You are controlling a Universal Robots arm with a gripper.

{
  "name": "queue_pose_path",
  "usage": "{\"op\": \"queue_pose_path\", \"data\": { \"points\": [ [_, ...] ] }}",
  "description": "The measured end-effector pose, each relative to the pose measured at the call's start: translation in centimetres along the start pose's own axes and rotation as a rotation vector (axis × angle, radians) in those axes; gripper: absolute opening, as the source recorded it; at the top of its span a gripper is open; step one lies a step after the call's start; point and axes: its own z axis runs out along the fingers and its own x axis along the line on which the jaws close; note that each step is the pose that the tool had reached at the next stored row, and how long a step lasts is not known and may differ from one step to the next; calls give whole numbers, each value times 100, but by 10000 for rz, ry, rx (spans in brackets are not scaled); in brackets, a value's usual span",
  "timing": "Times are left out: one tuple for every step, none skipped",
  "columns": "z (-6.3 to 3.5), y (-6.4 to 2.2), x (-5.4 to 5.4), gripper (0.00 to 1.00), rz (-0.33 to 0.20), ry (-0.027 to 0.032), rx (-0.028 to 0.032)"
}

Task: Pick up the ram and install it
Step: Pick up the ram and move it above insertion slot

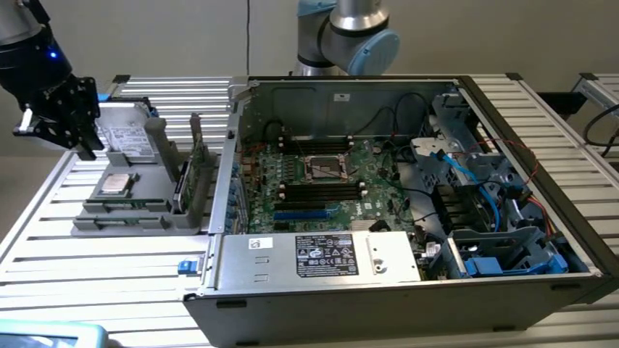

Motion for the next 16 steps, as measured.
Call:
{"op": "queue_pose_path", "data": {
  "points": [
    [0,10,2,31,-28,-2,0],
    [0,20,4,31,-51,-3,-1],
    [1,28,8,31,-72,-5,-6],
    [5,37,22,31,-86,-3,-24],
    [17,41,39,31,-107,1,-61],
    [30,42,56,31,-133,4,-113],
    [45,41,75,31,-160,8,-171],
    [61,40,95,31,-190,10,-232],
    [77,39,111,31,-231,12,-294],
    [96,38,128,31,-275,15,-358],
    [114,37,146,31,-317,18,-413],
    [132,35,166,31,-357,19,-457],
    [152,32,196,31,-380,20,-486],
    [172,26,243,31,-380,22,-491],
    [191,20,287,31,-381,22,-493],
    [211,13,332,31,-381,21,-492]
  ]
}}
